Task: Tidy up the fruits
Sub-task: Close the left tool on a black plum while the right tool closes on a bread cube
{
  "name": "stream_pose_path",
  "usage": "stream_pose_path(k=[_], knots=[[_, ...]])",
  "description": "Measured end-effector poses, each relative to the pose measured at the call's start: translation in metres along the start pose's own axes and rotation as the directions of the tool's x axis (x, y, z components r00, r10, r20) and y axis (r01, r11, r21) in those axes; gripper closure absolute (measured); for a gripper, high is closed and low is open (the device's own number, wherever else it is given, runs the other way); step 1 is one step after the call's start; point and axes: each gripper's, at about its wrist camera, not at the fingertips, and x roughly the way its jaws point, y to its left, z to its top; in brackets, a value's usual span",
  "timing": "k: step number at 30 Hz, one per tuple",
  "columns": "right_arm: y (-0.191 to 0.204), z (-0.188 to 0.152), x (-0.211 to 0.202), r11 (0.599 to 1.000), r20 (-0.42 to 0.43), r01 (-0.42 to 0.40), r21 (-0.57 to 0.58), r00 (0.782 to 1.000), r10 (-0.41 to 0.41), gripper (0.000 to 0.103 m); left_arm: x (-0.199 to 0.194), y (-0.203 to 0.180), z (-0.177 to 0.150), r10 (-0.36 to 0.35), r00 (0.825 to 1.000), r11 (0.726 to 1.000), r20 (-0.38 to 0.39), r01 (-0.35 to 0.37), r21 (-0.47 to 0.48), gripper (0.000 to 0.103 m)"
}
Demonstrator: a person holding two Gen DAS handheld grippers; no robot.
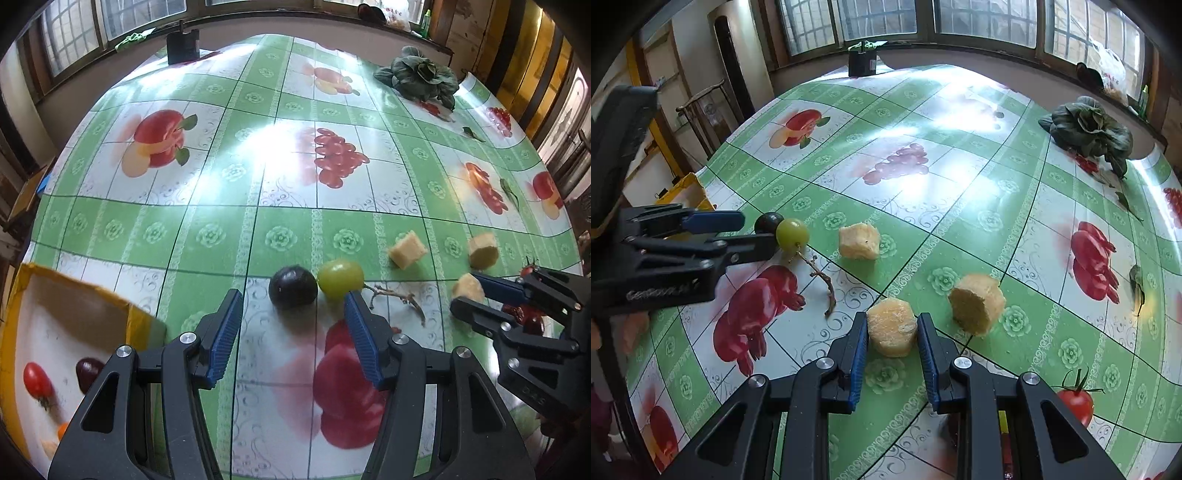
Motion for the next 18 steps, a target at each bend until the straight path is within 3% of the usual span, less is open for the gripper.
stream_pose_path(k=[5, 12, 18], knots=[[-0.0009, 0.0002, 0.0008, 1.0, 0.0, -0.006, -0.002, 1.0, 0.006, 0.077, -0.0007, -0.005, 0.0012, 0.01, 1.0, 0.998, 0.029, -0.012, 0.066, 0.045], [-0.0015, 0.0001, 0.0009, 1.0, -0.004, -0.013, -0.007, 1.0, 0.013, 0.077, -0.0016, 0.0007, -0.0041, -0.009, 1.0, 0.992, -0.005, 0.009, 0.123, 0.045], [-0.0012, -0.0001, 0.001, 1.0, -0.006, -0.012, -0.01, 1.0, 0.011, 0.077, 0.0049, 0.0022, -0.0068, 0.019, 1.0, 0.983, -0.022, -0.014, 0.181, 0.045]])
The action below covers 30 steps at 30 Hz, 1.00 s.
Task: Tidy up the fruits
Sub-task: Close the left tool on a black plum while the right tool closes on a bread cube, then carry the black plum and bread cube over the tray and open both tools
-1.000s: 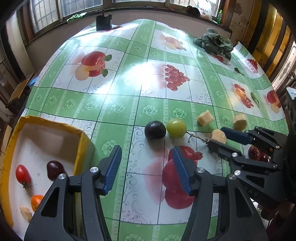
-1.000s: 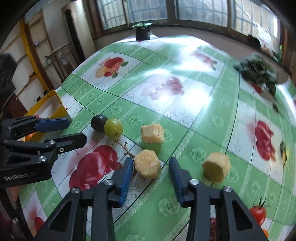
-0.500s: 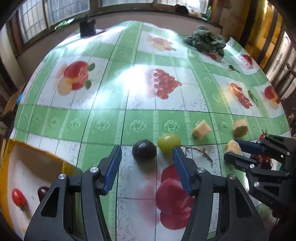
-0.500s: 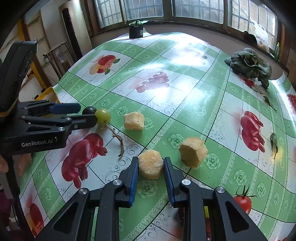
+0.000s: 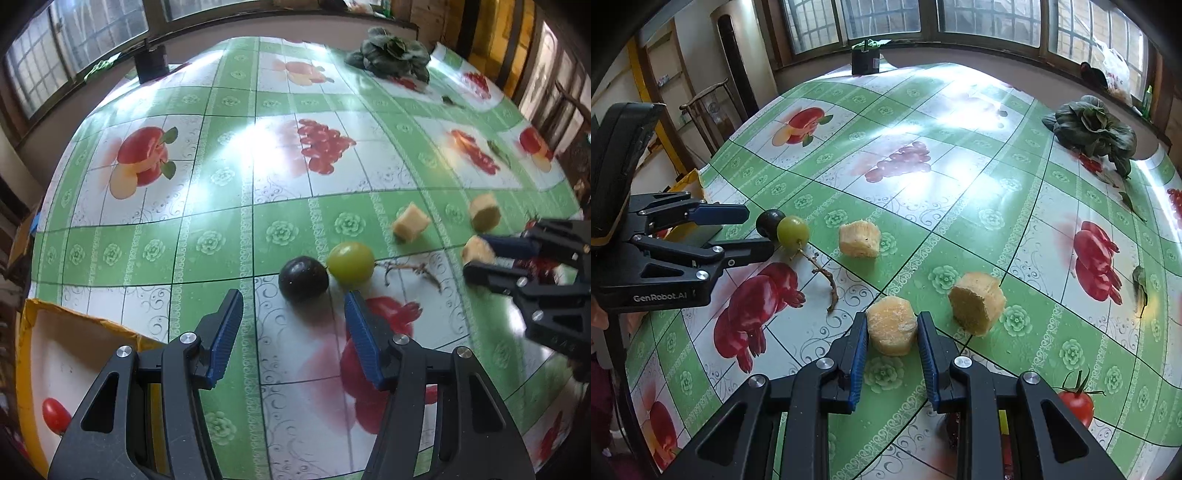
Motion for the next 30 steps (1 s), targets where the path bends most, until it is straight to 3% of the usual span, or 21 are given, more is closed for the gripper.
stream_pose_path(k=[7, 8, 11, 15, 30], knots=[[0.0, 0.0, 0.0, 1.0, -0.001, -0.002, -0.001, 1.0, 0.002, 0.077, 0.011, 0.002, 0.008, -0.027, 1.0, 0.999, 0.01, 0.026, 0.023, 0.045], [0.0, 0.0, 0.0, 1.0, 0.0, -0.003, -0.002, 1.0, 0.003, 0.077, 0.011, 0.001, 0.008, -0.029, 0.999, 0.999, 0.014, 0.028, 0.029, 0.049], [0.0, 0.0, 0.0, 1.0, -0.002, 0.001, -0.005, 1.0, -0.001, 0.077, 0.01, -0.004, 0.008, -0.059, 0.998, 0.998, 0.023, 0.058, 0.036, 0.077], [0.002, 0.0, 0.0, 1.0, 0.003, 0.013, -0.009, 1.0, -0.013, 0.077, 0.006, -0.009, 0.004, -0.05, 0.998, 0.998, 0.028, 0.049, 0.045, 0.077], [0.035, -0.007, -0.031, 1.0, 0.065, -0.021, -0.006, 0.998, 0.021, 0.077, -0.057, -0.003, -0.038, -0.023, 0.992, 0.993, 0.122, 0.037, -0.112, 0.078]])
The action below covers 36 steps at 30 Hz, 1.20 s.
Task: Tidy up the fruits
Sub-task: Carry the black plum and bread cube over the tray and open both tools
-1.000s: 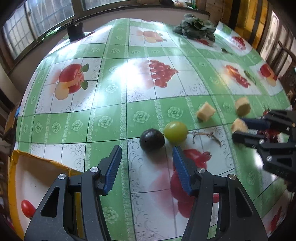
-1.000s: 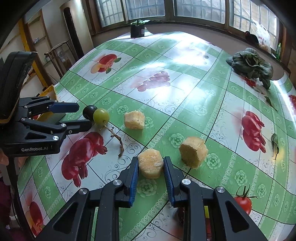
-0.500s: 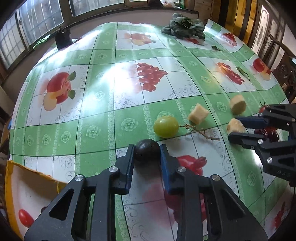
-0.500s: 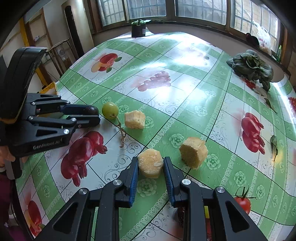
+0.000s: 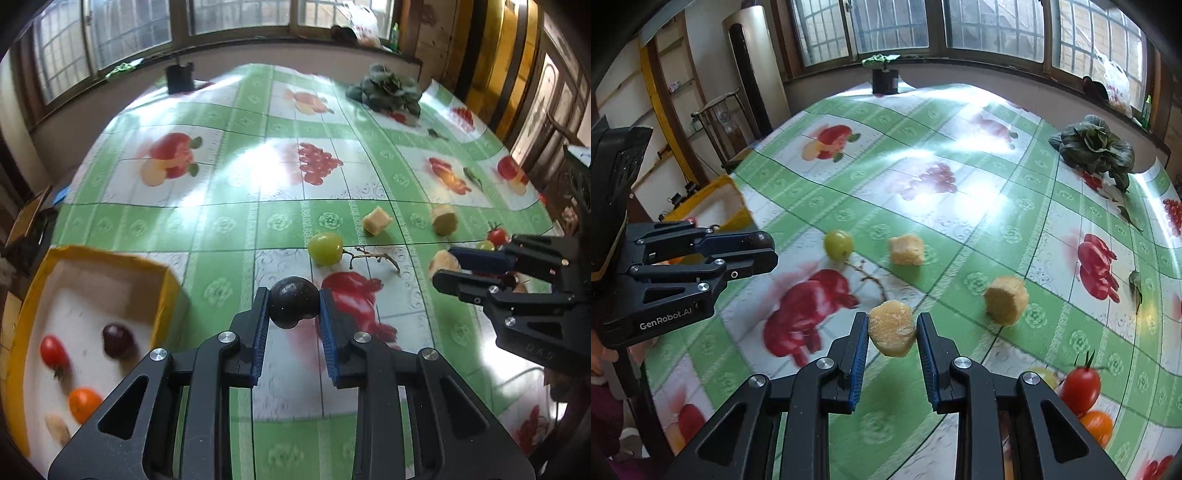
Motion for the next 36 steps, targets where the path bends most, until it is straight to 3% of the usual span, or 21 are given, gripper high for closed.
stream_pose_path(k=[12, 28, 36], knots=[[0.06, -0.011, -0.028, 0.998, 0.034, -0.059, -0.037, 0.998, 0.06, 0.077, -0.053, 0.021, -0.034, 0.079, 0.995, 0.996, 0.055, -0.076, -0.057, 0.078], [0.141, 0.004, -0.03, 0.982, 0.036, -0.1, -0.157, 0.994, 0.107, 0.077, -0.103, 0.078, -0.062, 0.218, 0.969, 0.967, 0.118, -0.198, -0.157, 0.078], [0.18, 0.017, -0.02, 0.965, 0.022, -0.129, -0.228, 0.99, 0.137, 0.077, -0.114, 0.114, -0.074, 0.267, 0.957, 0.946, 0.113, -0.238, -0.222, 0.078]])
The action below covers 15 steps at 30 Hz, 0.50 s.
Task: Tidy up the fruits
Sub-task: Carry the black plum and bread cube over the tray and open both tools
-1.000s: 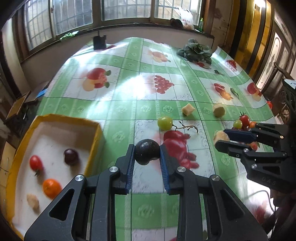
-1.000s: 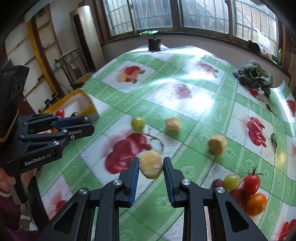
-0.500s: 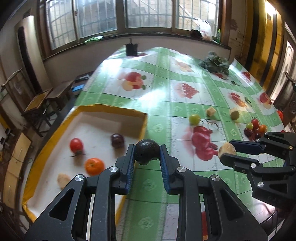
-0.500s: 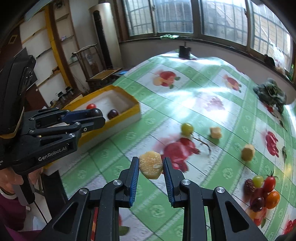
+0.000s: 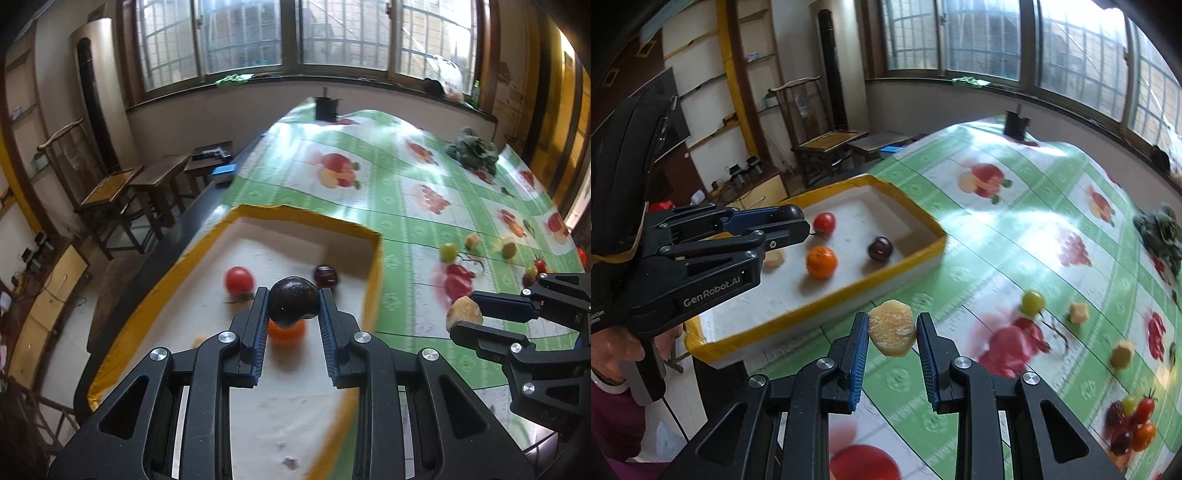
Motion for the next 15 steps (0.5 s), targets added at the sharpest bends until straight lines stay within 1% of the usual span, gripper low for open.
stream_pose_path(k=[6, 12, 15], knots=[[0.02, 0.017, 0.018, 0.999, -0.014, -0.025, -0.048, 1.0, 0.024, 0.077, 0.006, 0.04, 0.0, 0.024, 1.0, 0.997, -0.018, -0.025, -0.07, 0.078], [0.034, 0.033, 0.048, 0.995, -0.051, -0.059, -0.077, 0.997, 0.056, 0.077, 0.018, 0.063, -0.002, 0.034, 0.998, 0.993, -0.048, -0.039, -0.112, 0.078], [0.038, 0.041, 0.062, 0.994, -0.066, -0.07, -0.087, 0.996, 0.064, 0.077, 0.022, 0.065, -0.004, 0.026, 0.998, 0.993, -0.056, -0.032, -0.11, 0.078]])
